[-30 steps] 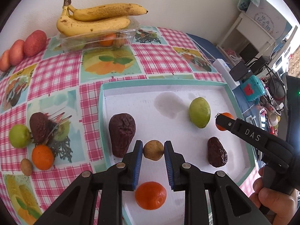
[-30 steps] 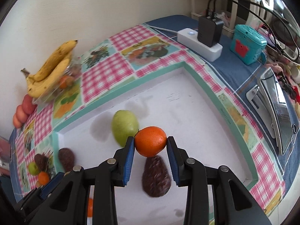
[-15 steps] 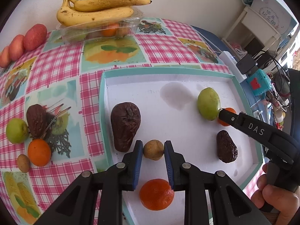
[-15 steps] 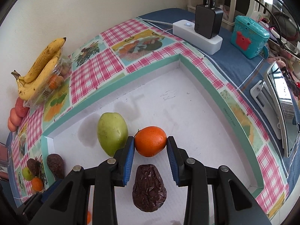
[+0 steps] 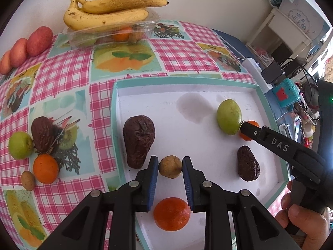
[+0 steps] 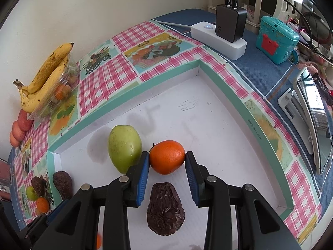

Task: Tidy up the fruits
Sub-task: 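Carry the orange and small brown fruit over the white tray with both tools, then open both tools to drop the orange and brown fruit into the tray, then move both open tools back toward the fruit cluster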

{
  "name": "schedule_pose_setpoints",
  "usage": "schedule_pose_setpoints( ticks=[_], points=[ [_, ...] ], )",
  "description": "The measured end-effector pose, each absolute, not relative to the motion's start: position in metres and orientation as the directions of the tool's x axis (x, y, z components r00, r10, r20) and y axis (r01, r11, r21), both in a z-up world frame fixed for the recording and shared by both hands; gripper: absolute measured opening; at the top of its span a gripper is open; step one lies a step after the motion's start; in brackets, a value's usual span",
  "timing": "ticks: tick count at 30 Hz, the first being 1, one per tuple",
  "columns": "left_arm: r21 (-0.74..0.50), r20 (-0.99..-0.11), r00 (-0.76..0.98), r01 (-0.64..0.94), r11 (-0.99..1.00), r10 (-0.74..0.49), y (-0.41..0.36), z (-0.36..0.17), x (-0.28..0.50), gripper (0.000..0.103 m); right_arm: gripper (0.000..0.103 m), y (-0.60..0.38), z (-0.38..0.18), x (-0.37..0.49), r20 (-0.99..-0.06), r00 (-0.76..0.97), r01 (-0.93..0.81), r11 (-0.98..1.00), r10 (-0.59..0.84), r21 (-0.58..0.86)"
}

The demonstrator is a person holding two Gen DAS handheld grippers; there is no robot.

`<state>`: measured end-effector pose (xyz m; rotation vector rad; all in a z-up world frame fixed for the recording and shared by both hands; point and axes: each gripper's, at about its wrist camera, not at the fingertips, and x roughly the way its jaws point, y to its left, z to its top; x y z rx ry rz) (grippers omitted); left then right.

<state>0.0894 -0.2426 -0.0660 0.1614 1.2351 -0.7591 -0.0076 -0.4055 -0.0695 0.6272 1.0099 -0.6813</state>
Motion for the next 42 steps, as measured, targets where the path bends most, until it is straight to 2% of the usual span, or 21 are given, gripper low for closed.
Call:
schedule_pose_setpoints(
  ticks=[4,8,11,13,14,16,17,18,20,22,27,30,42],
  points=[
    [-0.275,-0.894,0.124,0.606,0.747,-0.43,-0.243,-0.062,0.087,0.027,0.037,-0.406,-0.068,-0.007,-0.906,0.361,0.759,0.635,-0.222,0.147],
    [-0.264,-0.898,0.131,0.604,0.752,-0.421,-0.24,-0.057,0.087,0.027,0.05,-0.405,-0.064,-0.007,-0.904,0.357,0.761,0.634,-0.236,0.135],
    [-0.268,-0.894,0.141,0.592,0.76,-0.425,-0.234,-0.051,0.089,0.027,0.051,-0.403,-0.06,-0.007,-0.904,0.354,0.758,0.64,-0.241,0.126],
    [-0.273,-0.891,0.148,0.581,0.767,-0.429,-0.229,-0.047,0.091,0.028,0.055,-0.401,-0.055,-0.005,-0.901,0.353,0.754,0.647,-0.253,0.114],
    [-0.275,-0.89,0.151,0.574,0.771,-0.43,-0.227,-0.045,0.092,0.029,0.06,-0.4,-0.053,-0.004,-0.9,0.354,0.751,0.651,-0.256,0.111],
    [-0.278,-0.889,0.158,0.558,0.782,-0.43,-0.221,-0.042,0.096,0.035,0.062,-0.397,-0.049,-0.003,-0.896,0.362,0.742,0.661,-0.256,0.111],
    [-0.28,-0.888,0.162,0.552,0.785,-0.43,-0.218,-0.041,0.097,0.042,0.062,-0.396,-0.046,-0.002,-0.895,0.363,0.739,0.666,-0.259,0.108],
    [-0.279,-0.889,0.164,0.547,0.789,-0.428,-0.215,-0.04,0.099,0.053,0.065,-0.394,-0.044,-0.001,-0.894,0.363,0.735,0.67,-0.263,0.102],
    [-0.27,-0.89,0.177,0.536,0.8,-0.42,-0.208,-0.038,0.103,0.063,0.072,-0.39,-0.039,0.001,-0.892,0.365,0.725,0.683,-0.268,0.091],
    [-0.261,-0.89,0.198,0.516,0.816,-0.41,-0.199,-0.036,0.108,0.063,0.073,-0.386,-0.035,0.003,-0.889,0.371,0.716,0.692,-0.267,0.091],
    [-0.229,-0.895,0.258,0.435,0.871,-0.364,-0.168,-0.032,0.125,0.075,0.072,-0.375,-0.026,0.005,-0.887,0.383,0.692,0.716,-0.258,0.09],
    [-0.162,-0.902,0.31,0.404,0.9,-0.302,-0.151,-0.031,0.133,0.078,0.072,-0.368,-0.02,0.007,-0.883,0.399,0.677,0.729,-0.247,0.101],
    [-0.063,-0.902,0.403,0.229,0.971,-0.153,-0.072,-0.026,0.169,0.08,0.072,-0.337,-0.018,0.02,-0.889,0.412,0.606,0.789,-0.201,0.102]
  ],
)
